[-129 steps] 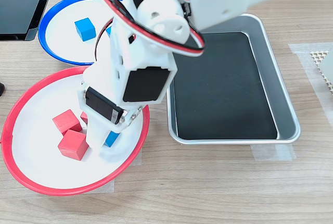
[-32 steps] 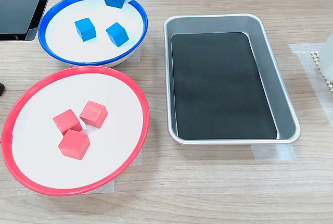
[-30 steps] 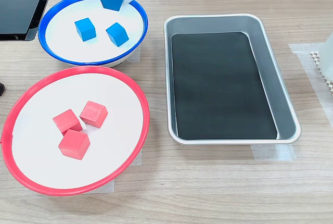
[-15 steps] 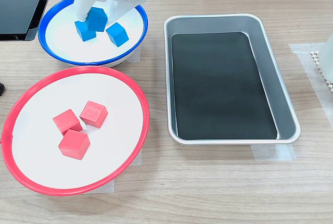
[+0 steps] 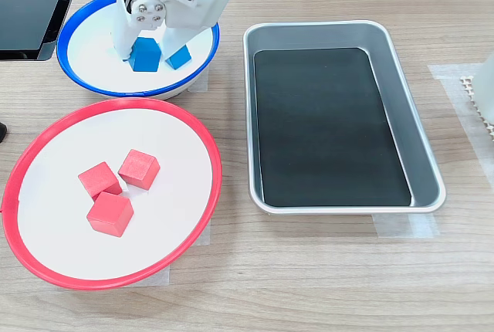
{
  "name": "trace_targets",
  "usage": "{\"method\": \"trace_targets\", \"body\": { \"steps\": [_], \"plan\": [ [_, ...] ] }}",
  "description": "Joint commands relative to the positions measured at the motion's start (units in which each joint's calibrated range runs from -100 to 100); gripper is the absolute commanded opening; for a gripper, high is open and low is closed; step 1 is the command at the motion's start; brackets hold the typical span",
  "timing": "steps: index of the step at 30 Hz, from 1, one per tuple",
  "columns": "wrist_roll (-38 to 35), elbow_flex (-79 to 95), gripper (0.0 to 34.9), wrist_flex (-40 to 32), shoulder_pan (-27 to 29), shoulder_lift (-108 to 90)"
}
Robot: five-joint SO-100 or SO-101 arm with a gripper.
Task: Relocate any blue block in the red dish to the blue dish, correcting any misplacements.
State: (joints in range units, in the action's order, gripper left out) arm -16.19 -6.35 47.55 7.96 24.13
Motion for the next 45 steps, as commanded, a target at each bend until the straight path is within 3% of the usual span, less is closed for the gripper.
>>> {"method": "trace_targets", "body": {
  "steps": [1, 4, 7, 9, 14, 15, 20, 28, 35, 45],
  "plan": [
    [0.20, -1.70, 9.5, 0.61, 1.12, -0.29],
    [0.20, -1.89, 12.7, 1.19, 1.49, -0.29],
    [0.15, -1.89, 13.0, 1.60, 1.49, -0.89],
    [0.10, -1.43, 10.9, 1.68, 1.40, -2.16],
    [0.29, 3.03, 0.2, 1.77, -0.67, -11.29],
    [0.49, 5.21, 0.0, 1.77, -1.33, -14.36],
    [1.47, 26.61, 0.0, 0.69, -4.34, -36.19],
    [9.77, 67.21, 0.0, -12.84, -8.58, -73.98],
    [16.61, 80.59, 0.0, -11.44, -11.21, -87.88],
    [16.90, 96.07, 0.0, 0.61, -10.08, -109.80]
  ]
}}
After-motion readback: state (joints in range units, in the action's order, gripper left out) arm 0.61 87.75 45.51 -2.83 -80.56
